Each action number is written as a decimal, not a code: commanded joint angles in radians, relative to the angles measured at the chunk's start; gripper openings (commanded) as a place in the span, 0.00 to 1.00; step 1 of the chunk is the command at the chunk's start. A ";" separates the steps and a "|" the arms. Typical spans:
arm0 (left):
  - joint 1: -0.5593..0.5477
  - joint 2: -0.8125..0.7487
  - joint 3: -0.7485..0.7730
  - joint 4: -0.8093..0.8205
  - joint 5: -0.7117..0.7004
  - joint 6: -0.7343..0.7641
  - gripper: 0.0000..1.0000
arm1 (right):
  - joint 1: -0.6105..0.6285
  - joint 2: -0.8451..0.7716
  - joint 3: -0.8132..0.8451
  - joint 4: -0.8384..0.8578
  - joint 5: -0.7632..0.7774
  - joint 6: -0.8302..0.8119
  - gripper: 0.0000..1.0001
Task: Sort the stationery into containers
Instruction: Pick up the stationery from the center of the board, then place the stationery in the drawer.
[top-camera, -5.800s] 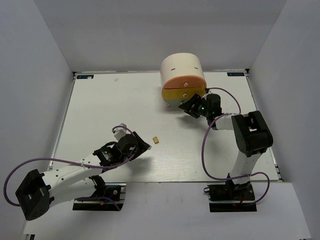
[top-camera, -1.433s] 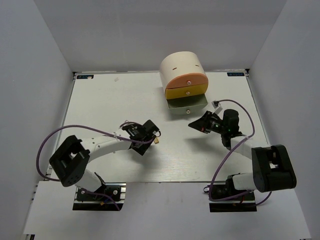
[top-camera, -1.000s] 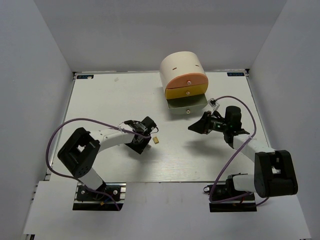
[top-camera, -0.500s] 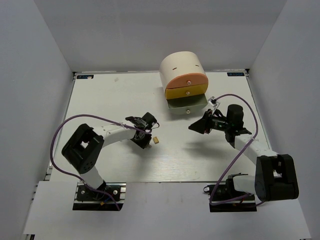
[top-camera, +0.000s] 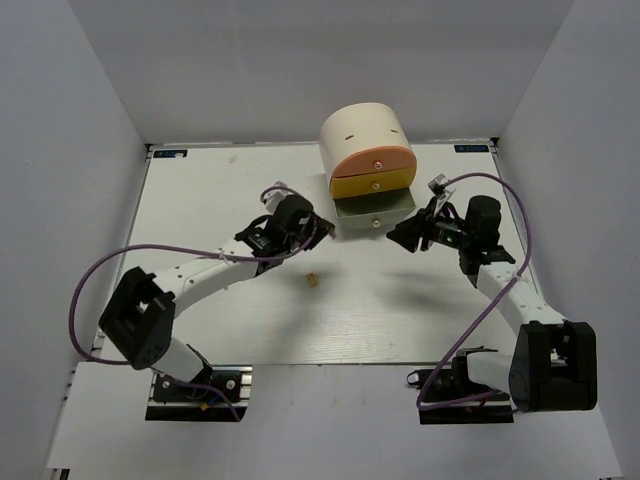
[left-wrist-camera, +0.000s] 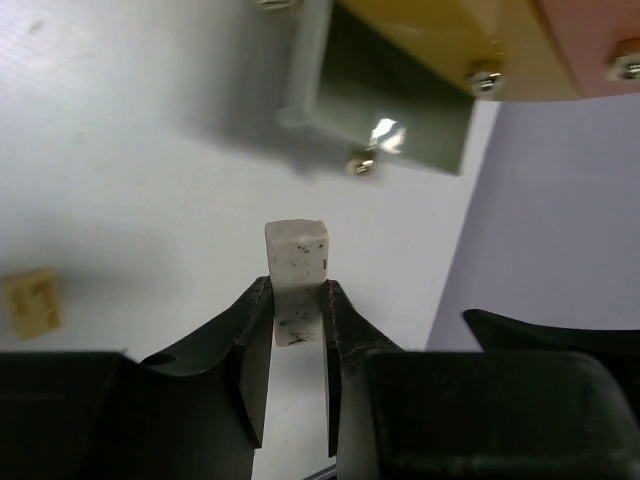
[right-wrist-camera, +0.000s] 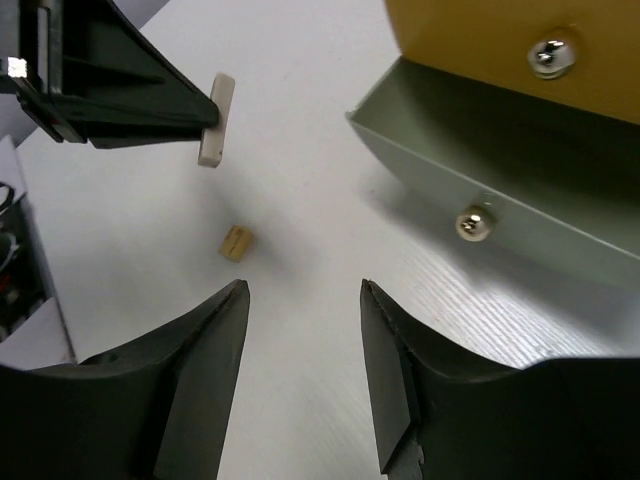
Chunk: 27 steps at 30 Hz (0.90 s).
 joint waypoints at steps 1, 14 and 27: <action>-0.004 0.057 0.089 0.205 -0.019 0.075 0.00 | -0.022 -0.028 0.042 0.001 0.092 -0.030 0.54; -0.004 0.353 0.385 0.258 -0.073 0.009 0.02 | -0.058 -0.083 0.011 -0.019 0.132 -0.031 0.54; -0.004 0.444 0.458 0.170 -0.115 -0.071 0.27 | -0.072 -0.084 0.002 -0.007 0.127 -0.025 0.54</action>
